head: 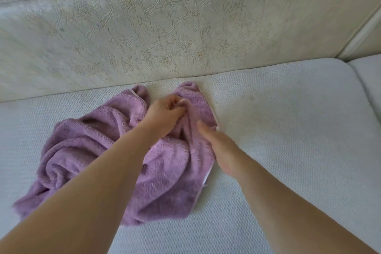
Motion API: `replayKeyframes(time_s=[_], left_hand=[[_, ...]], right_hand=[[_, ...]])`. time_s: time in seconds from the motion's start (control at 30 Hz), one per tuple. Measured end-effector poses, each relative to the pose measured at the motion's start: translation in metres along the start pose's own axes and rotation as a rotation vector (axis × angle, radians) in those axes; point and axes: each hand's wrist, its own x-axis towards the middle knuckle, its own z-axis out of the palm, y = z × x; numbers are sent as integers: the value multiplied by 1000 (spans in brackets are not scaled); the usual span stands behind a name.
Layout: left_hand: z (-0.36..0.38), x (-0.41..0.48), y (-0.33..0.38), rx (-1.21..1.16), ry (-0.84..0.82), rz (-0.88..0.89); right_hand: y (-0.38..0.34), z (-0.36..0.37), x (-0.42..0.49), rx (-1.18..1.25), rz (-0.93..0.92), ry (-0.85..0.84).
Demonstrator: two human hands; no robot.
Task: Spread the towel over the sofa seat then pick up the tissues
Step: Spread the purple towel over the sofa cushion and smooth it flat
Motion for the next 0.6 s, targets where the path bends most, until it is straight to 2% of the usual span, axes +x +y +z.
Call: replayKeyframes(time_s=[0.07,0.1,0.17,0.23,0.4,0.47,0.53,0.6], left_hand=[[-12,6,7,164,197,45],[-20,7,11,202,246,64],[-32,6,19,282,310,103],[-40,5,25,333,331,146],[-35,0,41,302,307,237],[-28,-5,42,277,297,191],[-18,-12,36,304,174,79],[-3,-26,22,345,-43,-57]], right_hand=[[2,-1,-9,-106,59,-168],[1,-3,-13,-154,40,-187],[-5,-11,-16,-91,-4,-110],[-17,-17,-17,139,-11,-3],[-38,-34,-19,372,-40,227],[-34,-43,-23,385,-9,287],[-23,-52,-24,384,17,299],[-13,-51,-31,387,23,275]])
